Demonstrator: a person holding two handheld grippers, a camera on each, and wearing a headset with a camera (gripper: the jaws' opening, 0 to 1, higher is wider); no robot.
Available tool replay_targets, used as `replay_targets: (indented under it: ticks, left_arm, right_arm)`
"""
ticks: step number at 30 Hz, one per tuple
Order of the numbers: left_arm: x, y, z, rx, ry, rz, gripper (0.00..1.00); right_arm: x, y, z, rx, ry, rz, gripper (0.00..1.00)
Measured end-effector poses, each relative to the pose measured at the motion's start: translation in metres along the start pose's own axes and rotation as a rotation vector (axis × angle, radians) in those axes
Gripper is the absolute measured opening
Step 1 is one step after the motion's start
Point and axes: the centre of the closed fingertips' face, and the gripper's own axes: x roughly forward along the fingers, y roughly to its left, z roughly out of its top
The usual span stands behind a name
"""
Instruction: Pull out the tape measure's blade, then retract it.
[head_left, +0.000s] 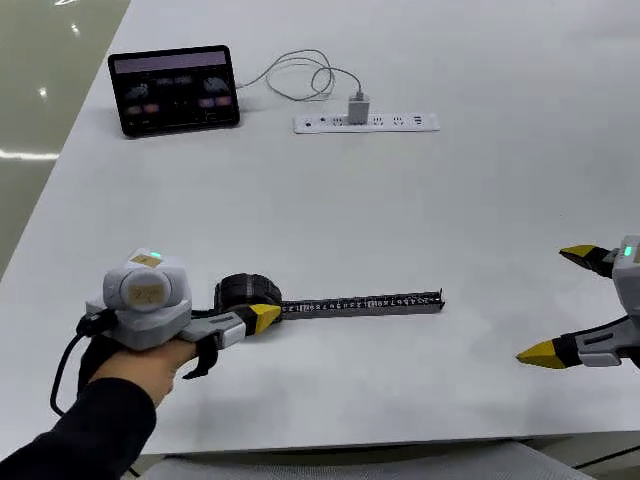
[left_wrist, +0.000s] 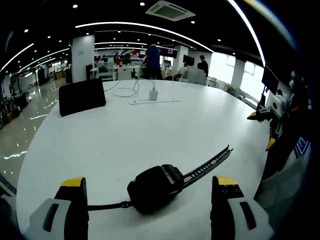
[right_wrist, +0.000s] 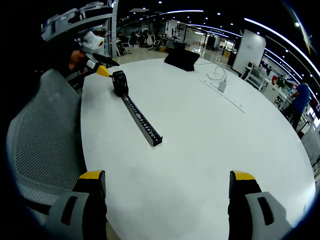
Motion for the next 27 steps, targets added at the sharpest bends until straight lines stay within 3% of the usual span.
replay_targets:
  ticks: [5,13,15,20,22,25,27]
  left_arm:
    - [0.005,0.003,-0.002,0.006,-0.037,0.074,1.0]
    - [0.018,-0.016,-0.007,-0.01,-0.079,0.086,1.0]
    - [0.021,-0.015,-0.007,0.0,-0.101,0.11,1.0]
    - [0.031,-0.007,-0.011,0.003,-0.13,0.113,1.0]
    - [0.034,-0.001,-0.012,-0.026,-0.143,0.122,1.0]
    - [0.041,0.003,-0.018,-0.03,-0.133,0.129,1.0]
    - [0.043,0.001,-0.022,-0.022,-0.125,0.122,1.0]
  right_arm:
    - [0.008,0.01,0.012,-0.01,-0.012,0.03,0.98]
    - [0.026,0.017,0.024,-0.062,-0.005,0.071,0.95]
    - [0.032,0.019,0.029,-0.073,-0.002,0.089,0.95]
    - [0.048,0.019,0.036,-0.111,0.019,0.133,0.94]
    - [0.053,0.02,0.035,-0.127,0.033,0.153,0.92]
    - [0.065,0.019,0.036,-0.17,0.052,0.188,0.89]
    - [0.071,0.017,0.035,-0.237,0.072,0.212,0.82]
